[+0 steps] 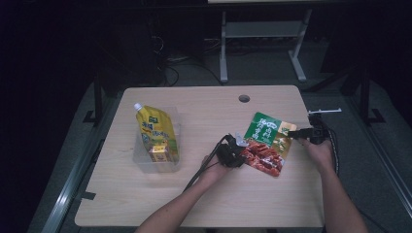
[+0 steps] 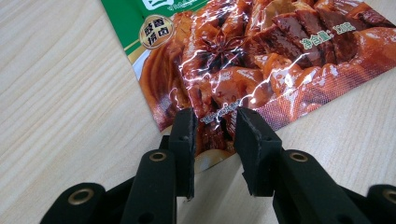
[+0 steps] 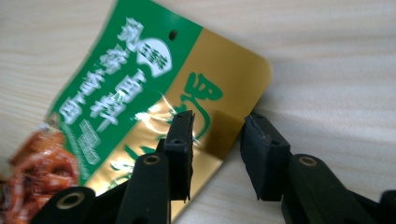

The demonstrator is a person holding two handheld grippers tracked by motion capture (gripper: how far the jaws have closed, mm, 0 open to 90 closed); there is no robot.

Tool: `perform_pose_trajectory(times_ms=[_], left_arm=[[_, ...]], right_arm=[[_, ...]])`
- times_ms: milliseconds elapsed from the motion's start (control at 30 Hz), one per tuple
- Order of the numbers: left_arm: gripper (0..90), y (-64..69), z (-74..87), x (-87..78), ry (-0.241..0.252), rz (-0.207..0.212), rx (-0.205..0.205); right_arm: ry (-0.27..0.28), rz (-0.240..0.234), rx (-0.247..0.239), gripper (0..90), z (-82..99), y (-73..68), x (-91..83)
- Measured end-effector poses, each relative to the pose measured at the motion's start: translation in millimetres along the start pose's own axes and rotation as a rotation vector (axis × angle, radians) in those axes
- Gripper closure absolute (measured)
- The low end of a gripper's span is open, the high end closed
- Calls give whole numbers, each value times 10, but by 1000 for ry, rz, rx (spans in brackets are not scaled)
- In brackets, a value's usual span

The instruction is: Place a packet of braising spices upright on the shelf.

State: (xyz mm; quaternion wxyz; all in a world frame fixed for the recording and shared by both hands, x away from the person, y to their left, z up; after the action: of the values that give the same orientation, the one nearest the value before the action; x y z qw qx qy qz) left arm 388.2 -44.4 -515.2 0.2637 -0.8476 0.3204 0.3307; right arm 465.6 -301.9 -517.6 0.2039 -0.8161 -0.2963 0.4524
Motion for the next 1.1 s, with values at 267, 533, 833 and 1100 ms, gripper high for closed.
perform_pose_trajectory(times_ms=[267, 533, 833, 1100], left_arm=[[679, 1, 0, 0, 1, 1, 2], [679, 6, -3, -1, -2, -2, 8], [679, 4, -6, 1, -2, 1, 14], [669, 3, -4, 1, 0, -4, 11]], right_arm=[[25, -84, -9, 678, -14, -22, 10], [-7, -82, -13, 712, 8, -12, 34], [-15, -78, -21, 782, -1, -52, 120], [-41, -80, -54, 896, 3, -153, 122]])
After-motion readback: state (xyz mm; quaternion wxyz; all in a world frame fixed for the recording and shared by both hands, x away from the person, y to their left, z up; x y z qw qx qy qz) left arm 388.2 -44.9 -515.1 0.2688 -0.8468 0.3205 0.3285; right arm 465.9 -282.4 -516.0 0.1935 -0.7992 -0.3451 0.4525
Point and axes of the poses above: each handheld gripper's, and its own axes: x roughly forward along the jaws, z roughly out of its underside, y roughly to its right, the point moved 7 cm from there along x, roughly forward along the jaws, and after that the axes turned 15 degrees about -z, right-handed, at the moved point
